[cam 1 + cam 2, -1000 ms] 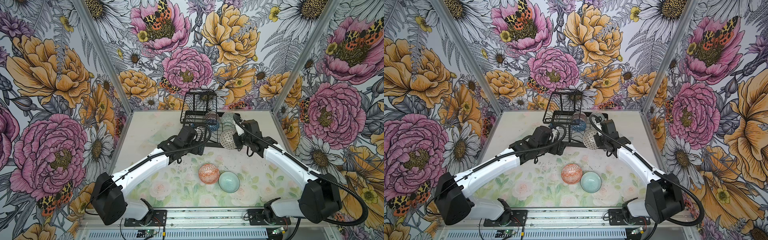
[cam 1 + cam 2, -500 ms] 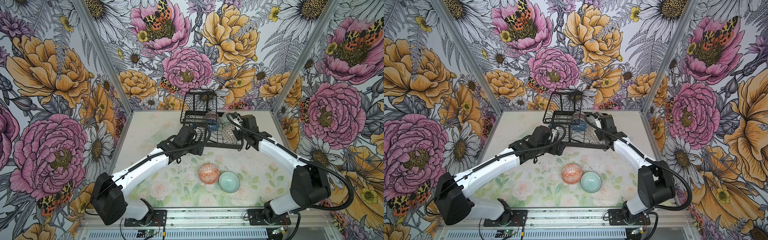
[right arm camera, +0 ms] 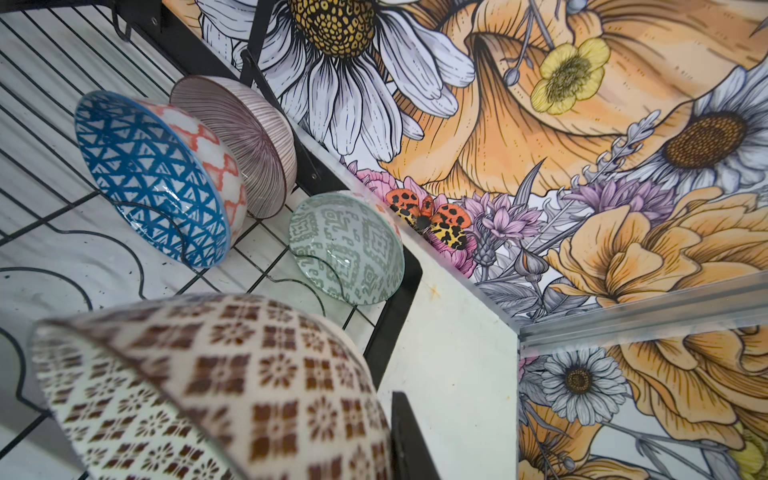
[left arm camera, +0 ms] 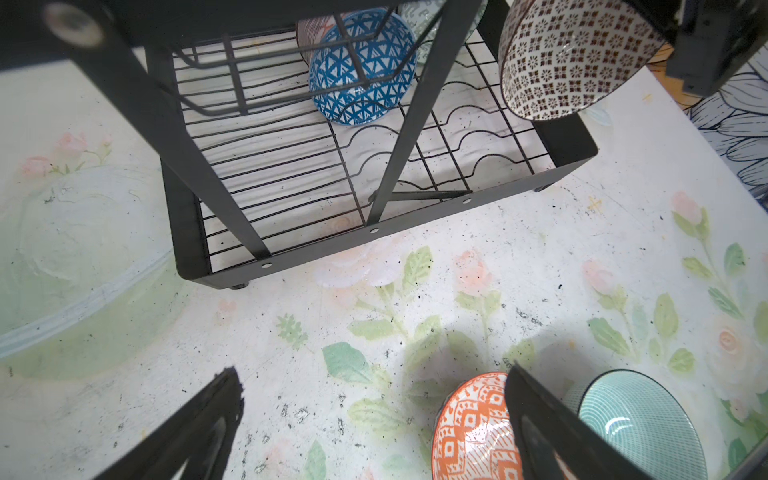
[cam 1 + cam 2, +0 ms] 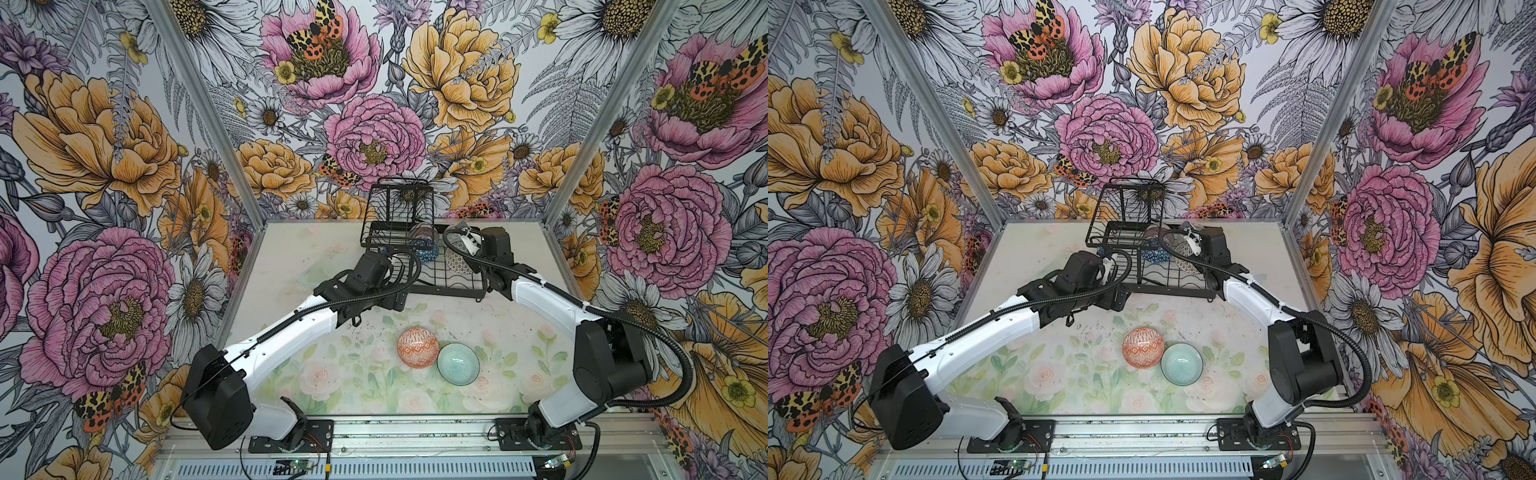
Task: Load the bowls into the dish rack
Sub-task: 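Carry the brown-white bowl into the rack with the right gripper while the left gripper releases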
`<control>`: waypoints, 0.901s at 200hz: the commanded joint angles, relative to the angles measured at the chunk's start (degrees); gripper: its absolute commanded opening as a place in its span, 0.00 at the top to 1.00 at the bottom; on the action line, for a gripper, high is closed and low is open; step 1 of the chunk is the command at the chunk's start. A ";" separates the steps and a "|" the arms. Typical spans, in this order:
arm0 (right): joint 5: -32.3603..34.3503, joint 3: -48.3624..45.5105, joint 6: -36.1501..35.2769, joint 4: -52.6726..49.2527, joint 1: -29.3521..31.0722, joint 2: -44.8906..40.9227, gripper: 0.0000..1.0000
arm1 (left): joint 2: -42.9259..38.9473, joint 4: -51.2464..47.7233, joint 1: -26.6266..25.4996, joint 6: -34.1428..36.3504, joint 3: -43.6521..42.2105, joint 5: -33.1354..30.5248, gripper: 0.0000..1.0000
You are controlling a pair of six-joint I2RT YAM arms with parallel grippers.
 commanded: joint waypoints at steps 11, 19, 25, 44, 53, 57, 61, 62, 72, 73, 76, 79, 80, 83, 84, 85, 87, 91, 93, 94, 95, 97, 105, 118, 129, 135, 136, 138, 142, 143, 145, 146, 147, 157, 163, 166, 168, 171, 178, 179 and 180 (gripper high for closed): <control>0.05 -0.62 -6.85 10.16 -0.57 1.71 1.00 | 0.71 -0.29 0.52 1.00 1.99 1.39 0.01; -0.04 -0.79 -8.19 10.85 -0.58 2.10 1.00 | 0.72 -0.39 0.58 1.00 2.00 1.39 0.01; -0.25 -0.90 -9.27 11.20 -0.62 2.40 1.00 | 0.72 -0.44 0.66 1.01 2.04 1.39 0.01; -1.09 -1.54 -12.13 13.09 -0.84 3.13 1.00 | 0.73 -0.47 0.84 1.05 2.04 1.38 0.01; -2.27 -2.30 -13.66 14.91 -1.08 3.47 1.00 | 0.80 -0.49 0.85 1.09 2.12 1.41 0.01; -2.57 -2.74 -14.18 16.24 -1.19 3.71 1.00 | 0.80 -0.56 0.85 1.18 2.22 1.39 0.01; -2.66 -3.19 -14.59 17.62 -1.19 3.97 1.00 | 0.80 -0.50 0.85 1.19 2.22 1.47 0.01; -2.75 -3.28 -14.73 17.99 -1.24 4.04 1.00 | 0.80 -0.50 0.85 1.19 2.26 1.47 0.01; -2.84 -3.95 -15.73 21.05 -1.37 4.88 1.00 | 0.89 -0.58 0.91 1.28 2.23 1.48 0.01; -2.84 -4.01 -15.78 21.29 -1.37 4.94 1.00 | 0.89 -0.62 0.88 1.27 2.21 1.47 0.01; -2.74 -4.07 -16.09 21.93 -1.40 5.28 1.00 | 0.89 -0.66 0.93 1.29 2.27 1.47 0.01; -2.64 -4.03 -16.36 22.60 -1.42 5.63 1.00 | 0.89 -0.71 0.93 1.28 2.31 1.47 0.01; -2.57 -4.01 -16.40 22.76 -1.44 5.71 1.00 | 0.89 -0.77 0.89 1.27 2.34 1.43 0.01; -2.45 -3.99 -16.75 23.30 -1.45 6.08 1.00 | 0.89 -0.82 0.87 1.30 2.37 1.39 0.01; -2.38 -3.90 -16.86 23.51 -1.45 6.20 1.00 | 0.89 -0.87 0.90 1.28 2.37 1.39 0.01; -2.39 -3.90 -17.00 23.66 -1.46 6.30 1.00 | 0.89 -0.86 0.92 1.27 2.38 1.39 0.01; -2.33 -3.90 -17.29 24.06 -1.43 6.53 1.00 | 0.89 -0.91 0.89 1.27 2.40 1.38 0.01; -2.06 -3.77 -17.86 24.69 -1.48 7.07 1.00 | 0.89 -0.93 0.94 1.25 2.41 1.38 0.01; -1.90 -3.76 -18.12 25.04 -1.48 7.34 1.00 | 0.85 -0.97 0.94 1.26 2.38 1.38 0.01; -1.84 -3.74 -18.34 25.26 -1.51 7.49 1.00 | 0.83 -0.99 0.94 1.26 2.38 1.38 0.01; -1.73 -3.73 -18.45 25.50 -1.53 7.56 1.00 | 0.82 -1.01 0.94 1.26 2.38 1.34 0.01; -1.55 -3.68 -18.75 25.75 -1.54 7.81 1.00 | 0.81 -1.01 0.89 1.26 2.38 1.35 0.01; -0.88 -3.51 -20.00 27.40 -1.50 8.89 1.00 | 0.72 -1.13 0.93 1.30 2.42 1.31 0.01; 0.26 -3.29 -21.91 30.46 -1.67 10.57 1.00 | 0.63 -1.37 0.96 1.36 2.45 1.15 0.01; 1.15 -3.41 -23.31 33.48 -1.80 11.91 1.00 | 0.54 -1.55 1.03 1.35 2.42 1.08 0.01; 1.49 -3.66 -23.89 35.58 -1.98 12.68 1.00 | 0.54 -1.71 1.07 1.38 2.45 0.95 0.01; 1.57 -3.69 -24.04 36.02 -2.03 12.84 1.00 | 0.54 -1.76 1.09 1.37 2.46 0.95 0.01; 1.69 -3.78 -24.36 36.79 -2.13 13.02 1.00 | 0.54 -1.73 1.09 1.33 2.46 0.88 0.01; 1.79 -3.88 -25.02 38.09 -2.23 13.49 1.00 | 0.54 -1.74 1.13 1.36 2.45 0.86 0.01; 1.80 -3.93 -25.21 38.42 -2.28 13.64 1.00 | 0.54 -1.73 1.12 1.35 2.46 0.86 0.01; 1.86 -3.97 -25.58 39.02 -2.32 13.93 1.00 | 0.50 -1.77 1.12 1.31 2.46 0.86 0.01; 1.97 -3.98 -25.76 39.28 -2.33 14.03 1.00 | 0.47 -1.83 1.12 1.38 2.42 0.86 0.01; 2.07 -3.98 -25.89 39.63 -2.38 14.17 1.00 | 0.46 -1.82 1.12 1.41 2.44 0.86 0.01; 2.69 -3.84 -27.44 42.46 -2.72 15.55 1.00 | 0.45 -1.85 1.17 1.40 2.34 0.86 0.01; 2.91 -3.66 -28.32 43.61 -2.85 16.31 1.00 | 0.45 -1.82 1.20 1.40 2.29 0.86 0.01; 2.95 -3.57 -28.82 44.15 -2.86 16.65 1.00 | 0.45 -1.84 1.20 1.40 2.29 0.89 0.01; 2.96 -3.44 -29.18 44.38 -2.93 16.85 1.00 | 0.45 -1.86 1.20 1.39 2.24 0.86 0.01; 2.96 -3.27 -29.68 44.67 -3.01 17.20 1.00 | 0.45 -1.91 1.20 1.37 2.25 0.86 0.01; 3.12 -2.83 -30.71 45.18 -3.12 17.99 1.00 | 0.54 -1.93 1.20 1.40 2.32 0.86 0.01; 3.17 -2.75 -30.83 45.30 -3.08 18.13 1.00 | 0.54 -1.91 1.20 1.37 2.31 0.86 0.01; 3.15 -2.71 -30.98 45.41 -3.15 18.24 1.00 | 0.54 -1.90 1.20 1.36 2.25 0.86 0.01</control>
